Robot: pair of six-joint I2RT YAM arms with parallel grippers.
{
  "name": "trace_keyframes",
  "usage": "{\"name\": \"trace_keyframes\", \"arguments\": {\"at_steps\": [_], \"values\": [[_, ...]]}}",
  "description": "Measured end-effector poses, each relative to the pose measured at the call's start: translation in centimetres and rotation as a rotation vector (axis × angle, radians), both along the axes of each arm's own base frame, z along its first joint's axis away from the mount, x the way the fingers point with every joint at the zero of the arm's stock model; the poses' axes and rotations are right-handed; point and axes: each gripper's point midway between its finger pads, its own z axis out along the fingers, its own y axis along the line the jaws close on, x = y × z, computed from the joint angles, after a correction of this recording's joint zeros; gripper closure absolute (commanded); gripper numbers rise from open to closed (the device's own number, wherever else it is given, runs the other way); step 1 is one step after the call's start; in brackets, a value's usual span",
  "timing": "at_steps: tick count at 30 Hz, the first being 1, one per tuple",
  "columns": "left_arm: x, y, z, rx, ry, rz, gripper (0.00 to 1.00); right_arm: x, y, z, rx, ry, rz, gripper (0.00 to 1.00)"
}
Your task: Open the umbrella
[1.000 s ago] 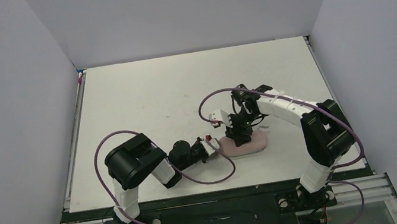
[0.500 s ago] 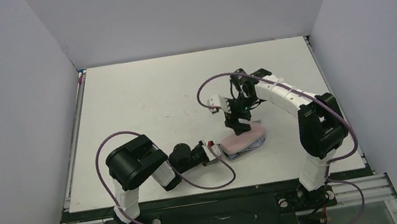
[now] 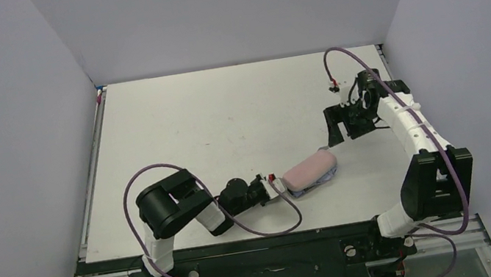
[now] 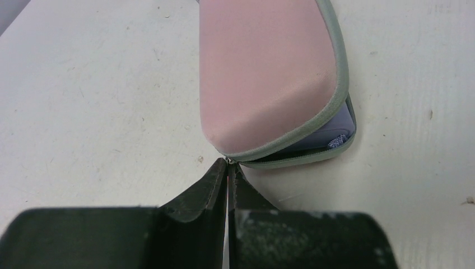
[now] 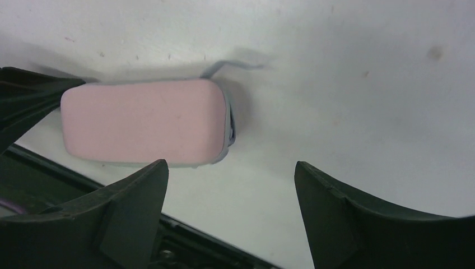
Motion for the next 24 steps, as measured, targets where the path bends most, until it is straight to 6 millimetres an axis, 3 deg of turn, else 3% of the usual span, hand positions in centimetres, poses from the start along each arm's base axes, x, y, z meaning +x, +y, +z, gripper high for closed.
{"name": "trace_keyframes", "arguments": {"at_steps": [3,7,12,15,17,24], "values": [[0.2,-0.7,-0.1,0.003,0.014,0.012,1.0,-3.0,-0.8,-2.1,0.05,0.161,-0.131,0.21],[0.8,-2.0,0.0,-0.004,0.023,0.03,1.0,-6.3,0.8,-4.3,0.141,0.357,-0.207,0.2],[0.8,-2.7,-0.4,0.001,0.03,0.039,1.0,-8.0,2.7,-6.5,0.223,0.499,-0.307,0.18],[0.6,-3.2,-0.6,0.002,0.029,0.032,1.0,-7.5,3.2,-7.6,0.235,0.518,-0.343,0.22],[0.3,-3.4,-0.6,0.002,0.028,0.023,1.0,-6.8,3.4,-8.2,0.238,0.517,-0.355,0.29],[-1.1,-4.0,-0.7,0.006,0.035,-0.045,1.0,-3.7,5.0,-8.7,0.242,0.476,-0.254,0.83]]}}
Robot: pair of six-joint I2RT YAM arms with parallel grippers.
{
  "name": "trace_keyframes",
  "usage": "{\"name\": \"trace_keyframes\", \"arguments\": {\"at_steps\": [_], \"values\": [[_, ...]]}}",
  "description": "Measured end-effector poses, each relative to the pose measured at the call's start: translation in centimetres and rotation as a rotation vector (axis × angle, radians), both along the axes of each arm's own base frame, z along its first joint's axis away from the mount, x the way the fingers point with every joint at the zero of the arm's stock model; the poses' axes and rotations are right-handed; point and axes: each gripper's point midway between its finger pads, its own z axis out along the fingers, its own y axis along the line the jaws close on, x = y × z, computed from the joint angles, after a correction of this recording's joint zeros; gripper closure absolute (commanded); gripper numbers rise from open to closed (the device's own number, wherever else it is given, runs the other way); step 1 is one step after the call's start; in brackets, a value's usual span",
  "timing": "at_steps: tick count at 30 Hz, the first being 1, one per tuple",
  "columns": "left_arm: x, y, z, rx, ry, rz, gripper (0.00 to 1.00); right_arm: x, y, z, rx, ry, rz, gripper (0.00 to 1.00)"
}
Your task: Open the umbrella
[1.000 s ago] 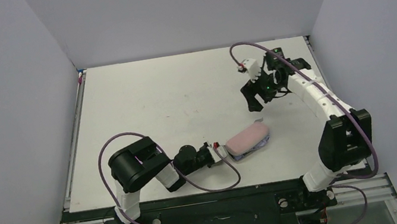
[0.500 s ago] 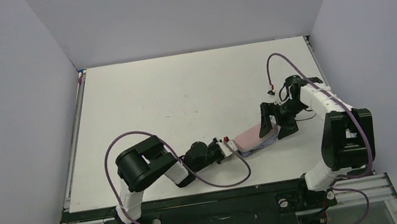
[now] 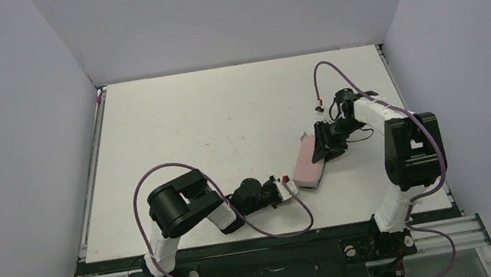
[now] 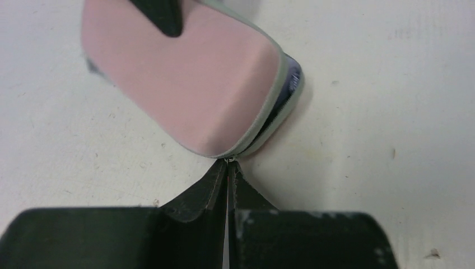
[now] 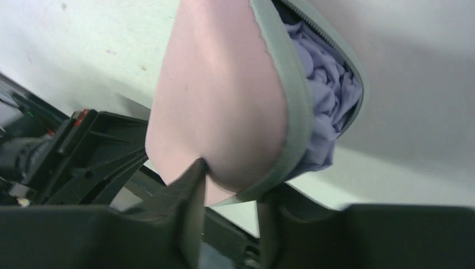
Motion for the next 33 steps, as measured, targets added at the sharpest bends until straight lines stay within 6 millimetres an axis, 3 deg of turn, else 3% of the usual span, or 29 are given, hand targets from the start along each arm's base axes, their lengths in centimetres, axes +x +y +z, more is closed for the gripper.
{"name": "trace_keyframes", "arguments": {"at_steps": [3,11,21,27,33], "values": [[-0.6,-0.1,-0.2,0.007,0.002,-0.029,1.0,1.3,1.3,0.5,0.035,-0.07,0.098,1.0],[-1.4,0.7,-0.7,0.02,0.015,-0.081,1.0,1.7,4.1,1.0,0.072,-0.219,0.43,1.0],[-0.6,3.2,-0.7,0.044,0.039,-0.059,1.0,1.4,4.9,0.7,0.114,-0.234,0.534,1.0],[0.8,3.6,-0.5,0.043,0.035,-0.016,1.0,0.4,5.3,0.8,0.135,-0.228,0.627,1.0],[3.6,3.7,-0.6,0.045,0.052,0.076,1.0,-1.0,5.7,0.9,0.136,-0.214,0.73,1.0]]}}
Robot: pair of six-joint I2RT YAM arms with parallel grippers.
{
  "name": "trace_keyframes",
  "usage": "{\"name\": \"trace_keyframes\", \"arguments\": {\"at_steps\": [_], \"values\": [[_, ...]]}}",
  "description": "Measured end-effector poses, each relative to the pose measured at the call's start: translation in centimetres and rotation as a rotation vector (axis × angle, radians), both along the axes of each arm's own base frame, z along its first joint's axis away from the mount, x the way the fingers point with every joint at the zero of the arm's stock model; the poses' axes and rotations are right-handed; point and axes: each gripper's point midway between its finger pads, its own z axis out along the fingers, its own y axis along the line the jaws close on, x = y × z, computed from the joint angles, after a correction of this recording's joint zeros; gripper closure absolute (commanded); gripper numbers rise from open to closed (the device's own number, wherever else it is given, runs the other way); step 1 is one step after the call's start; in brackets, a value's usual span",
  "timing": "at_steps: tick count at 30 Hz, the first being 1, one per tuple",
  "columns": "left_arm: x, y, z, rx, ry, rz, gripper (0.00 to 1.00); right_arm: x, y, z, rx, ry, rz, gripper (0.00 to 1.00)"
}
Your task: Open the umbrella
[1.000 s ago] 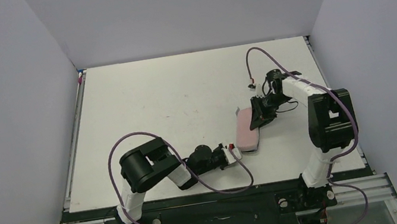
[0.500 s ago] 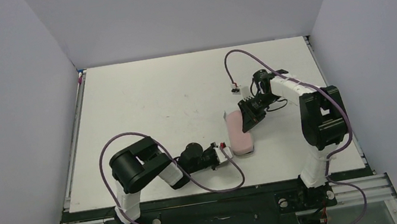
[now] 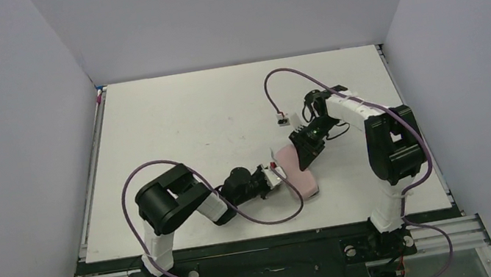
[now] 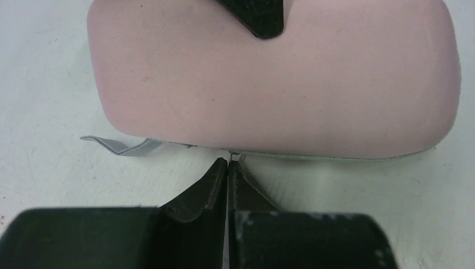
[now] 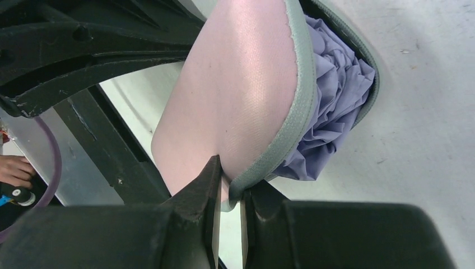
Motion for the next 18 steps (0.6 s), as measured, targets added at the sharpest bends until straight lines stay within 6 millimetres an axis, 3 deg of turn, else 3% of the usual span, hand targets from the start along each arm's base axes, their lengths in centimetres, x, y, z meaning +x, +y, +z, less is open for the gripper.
{"name": "trace_keyframes", "arguments": {"at_steps": [5,6,8,11,15,18], "values": [[1.0,-0.5,0.0,-0.01,0.044,0.046,1.0,0.7,-0.2,0.3,-0.012,-0.03,0.01,1.0],[1.2,-0.5,0.0,-0.013,0.053,0.057,1.0,0.9,-0.2,0.4,-0.015,-0.037,0.009,0.98],[1.6,-0.3,0.0,-0.015,0.06,0.08,0.99,1.2,-0.2,0.5,-0.016,-0.045,0.007,0.84],[2.2,0.1,0.1,-0.02,0.058,0.117,0.7,1.8,-0.4,0.9,-0.022,-0.053,-0.016,0.57],[3.7,1.6,1.0,-0.025,0.045,0.194,0.44,2.3,-0.8,1.7,-0.033,-0.041,-0.055,0.48],[4.2,2.6,2.8,-0.048,0.042,0.231,0.37,2.4,-0.9,2.3,-0.029,-0.026,-0.086,0.5]]}}
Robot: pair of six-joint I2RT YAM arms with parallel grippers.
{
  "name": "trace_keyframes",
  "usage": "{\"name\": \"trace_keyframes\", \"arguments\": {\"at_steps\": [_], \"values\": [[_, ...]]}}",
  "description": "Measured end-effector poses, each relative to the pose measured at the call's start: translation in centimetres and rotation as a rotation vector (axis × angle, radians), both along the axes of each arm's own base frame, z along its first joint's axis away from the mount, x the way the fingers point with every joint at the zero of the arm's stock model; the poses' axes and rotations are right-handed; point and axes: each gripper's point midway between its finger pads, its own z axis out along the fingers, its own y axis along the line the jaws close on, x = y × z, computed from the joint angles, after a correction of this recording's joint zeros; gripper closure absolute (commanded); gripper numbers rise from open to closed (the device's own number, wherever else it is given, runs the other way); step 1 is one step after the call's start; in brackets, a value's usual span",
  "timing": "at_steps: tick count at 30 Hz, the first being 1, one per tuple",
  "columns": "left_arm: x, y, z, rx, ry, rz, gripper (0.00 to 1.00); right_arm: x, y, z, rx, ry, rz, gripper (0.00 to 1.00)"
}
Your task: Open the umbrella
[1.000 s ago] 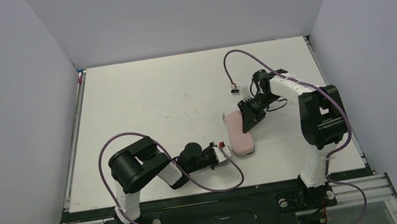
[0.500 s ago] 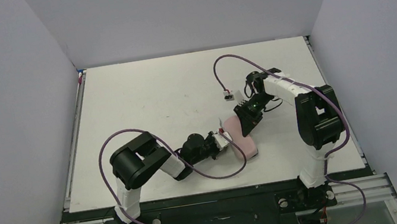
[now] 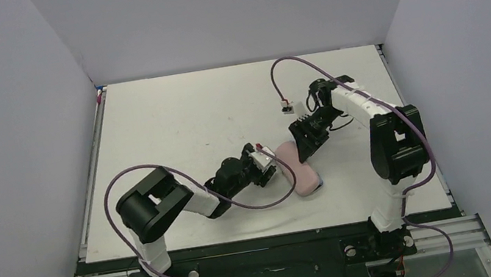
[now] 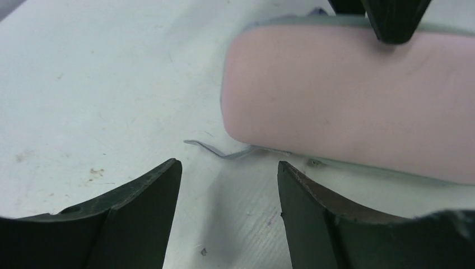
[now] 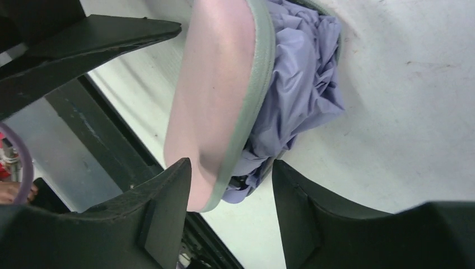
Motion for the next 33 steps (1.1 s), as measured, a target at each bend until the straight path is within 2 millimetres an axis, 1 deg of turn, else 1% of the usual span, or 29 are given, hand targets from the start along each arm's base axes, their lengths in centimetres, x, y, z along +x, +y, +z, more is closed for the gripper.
{"name": "trace_keyframes", "arguments": {"at_steps": [3,6,8,10,14,18,20,21,24,26,29,32,33], "values": [[0.5,0.6,2.6,-0.045,0.0,0.03,0.35,-0.4,0.2,0.6,0.018,0.023,-0.019,0.56],[0.8,1.3,4.8,-0.088,0.015,0.053,0.35,-0.9,0.8,1.5,0.049,0.031,-0.017,0.65],[1.1,2.0,5.8,-0.12,0.048,0.081,0.34,-1.4,1.5,2.2,0.077,0.034,-0.007,0.67],[1.4,2.9,6.2,-0.144,0.099,0.116,0.32,-1.9,2.4,2.6,0.104,0.038,0.012,0.68],[2.9,5.6,5.8,-0.189,0.253,0.229,0.31,-2.8,4.0,3.1,0.147,0.048,0.062,0.69],[4.2,8.2,5.3,-0.249,0.398,0.351,0.31,-3.6,5.8,3.2,0.165,0.035,0.122,0.73],[4.2,8.9,5.1,-0.271,0.454,0.389,0.31,-3.6,7.1,3.1,0.171,0.008,0.145,0.73],[4.1,9.1,4.9,-0.285,0.487,0.404,0.31,-3.3,8.0,2.9,0.174,-0.021,0.156,0.73],[3.9,9.9,4.0,-0.329,0.599,0.46,0.3,-2.9,10.2,1.9,0.168,-0.095,0.178,0.68],[4.0,10.9,3.5,-0.365,0.67,0.51,0.3,-2.8,11.2,1.0,0.153,-0.133,0.179,0.64],[4.6,12.7,3.0,-0.408,0.738,0.585,0.3,-2.9,12.4,-0.3,0.127,-0.18,0.183,0.57],[5.1,14.9,2.8,-0.438,0.781,0.647,0.3,-3.0,13.3,-1.2,0.098,-0.209,0.187,0.55],[5.1,15.5,2.7,-0.444,0.792,0.663,0.3,-2.7,13.5,-1.6,0.086,-0.223,0.184,0.52]]}}
